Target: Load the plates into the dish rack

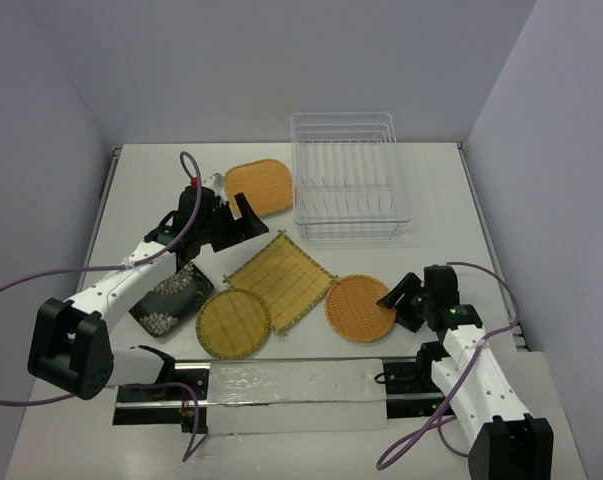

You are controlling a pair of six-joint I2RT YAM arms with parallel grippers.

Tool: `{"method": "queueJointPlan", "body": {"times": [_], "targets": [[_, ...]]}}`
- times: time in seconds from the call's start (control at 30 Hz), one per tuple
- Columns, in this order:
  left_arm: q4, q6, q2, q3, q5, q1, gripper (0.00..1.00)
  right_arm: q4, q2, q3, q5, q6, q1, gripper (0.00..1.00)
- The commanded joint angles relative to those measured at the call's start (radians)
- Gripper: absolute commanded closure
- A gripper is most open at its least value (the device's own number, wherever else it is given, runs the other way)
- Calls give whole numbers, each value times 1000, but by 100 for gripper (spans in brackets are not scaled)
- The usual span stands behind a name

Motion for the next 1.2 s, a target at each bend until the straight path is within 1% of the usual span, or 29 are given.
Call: {"method": "queueJointPlan", "body": {"times": [0.0, 0.03, 0.07, 0.2, 0.23, 0.27, 0.33, 0.6, 0.7, 0.87, 1.03, 1.17], "targets": [[48, 18, 30, 64, 36, -14, 1, -25, 29, -41, -53, -33, 11, 47], [51, 18, 34, 67, 40, -16, 1, -23, 33, -40, -52, -39, 10, 53], [53, 17, 36, 69, 39, -19, 1, -22, 32, -40, -51, -39, 10, 56], [56, 11, 23, 54, 13, -42, 1, -16, -3, -50, -65, -48, 12, 81], [56, 10, 23, 51, 8, -45, 1, -16, -15, -50, -68, -50, 12, 83], [54, 8, 18, 48, 4, -48, 1, -15, -28, -48, -72, -51, 12, 93], [52, 6, 0, 42, -6, -54, 1, -14, -69, -45, -84, -55, 13, 100], [37, 12, -28, 45, -25, -62, 1, 9, -253, -17, -186, -101, 12, 100], [38, 15, -29, 47, -17, -67, 1, 15, -301, 38, -237, -136, 12, 100], [32, 17, -26, 54, -20, -70, 1, 26, -292, 117, -332, -153, 11, 100], [21, 27, -40, 55, -26, -73, 1, 145, -259, 105, -473, -110, 10, 100], [37, 35, -65, 33, 3, -74, 1, 211, -254, 120, -511, -83, 10, 100]]}}
